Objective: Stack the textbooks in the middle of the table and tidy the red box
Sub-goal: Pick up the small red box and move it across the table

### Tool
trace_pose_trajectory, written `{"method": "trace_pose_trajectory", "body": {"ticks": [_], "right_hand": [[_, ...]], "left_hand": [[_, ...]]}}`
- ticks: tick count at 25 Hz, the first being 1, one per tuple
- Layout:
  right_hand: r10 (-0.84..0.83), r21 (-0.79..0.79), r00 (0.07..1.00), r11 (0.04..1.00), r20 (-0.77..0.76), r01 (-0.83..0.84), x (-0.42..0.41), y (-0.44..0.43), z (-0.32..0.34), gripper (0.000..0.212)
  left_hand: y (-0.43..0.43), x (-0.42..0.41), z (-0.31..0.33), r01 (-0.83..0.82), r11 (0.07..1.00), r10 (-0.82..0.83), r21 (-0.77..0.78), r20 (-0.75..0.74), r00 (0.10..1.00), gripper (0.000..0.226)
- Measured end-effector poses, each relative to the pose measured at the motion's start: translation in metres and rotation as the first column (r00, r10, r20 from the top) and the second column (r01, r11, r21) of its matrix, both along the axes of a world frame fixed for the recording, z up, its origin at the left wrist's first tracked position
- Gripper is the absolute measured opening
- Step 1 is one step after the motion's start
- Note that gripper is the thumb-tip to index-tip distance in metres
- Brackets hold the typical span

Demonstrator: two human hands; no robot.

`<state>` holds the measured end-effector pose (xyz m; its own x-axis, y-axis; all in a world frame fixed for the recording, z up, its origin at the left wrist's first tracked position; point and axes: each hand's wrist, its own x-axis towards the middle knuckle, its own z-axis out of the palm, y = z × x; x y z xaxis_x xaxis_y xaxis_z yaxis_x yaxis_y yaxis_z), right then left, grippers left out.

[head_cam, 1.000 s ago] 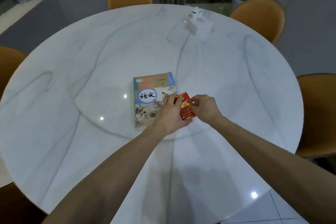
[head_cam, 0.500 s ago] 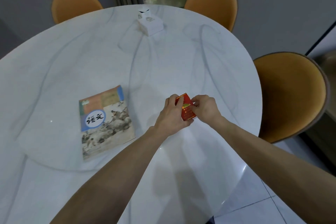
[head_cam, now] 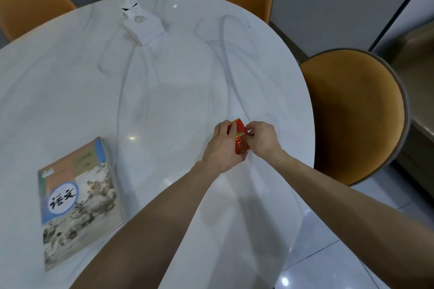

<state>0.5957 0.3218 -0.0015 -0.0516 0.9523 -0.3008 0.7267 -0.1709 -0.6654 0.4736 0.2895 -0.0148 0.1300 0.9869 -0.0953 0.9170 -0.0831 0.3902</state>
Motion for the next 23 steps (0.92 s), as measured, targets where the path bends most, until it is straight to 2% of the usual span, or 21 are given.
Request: {"method": "trace_pose_trajectory", "body": {"ticks": [11, 23], "right_hand": [[-0.02, -0.051, 1.0, 0.998, 0.013, 0.021, 0.014, 0.04, -0.048, 0.026], [0.005, -0.08, 0.998, 0.997, 0.06, 0.0, 0.015, 0.054, -0.056, 0.025]], "left_hand": [[0.048, 0.014, -0.046, 0.034, 0.997, -0.035, -0.074, -0.012, 0.999, 0.085], [0.06, 0.016, -0.056, 0.058, 0.992, -0.065, -0.112, -0.06, 0.996, 0.085]]}}
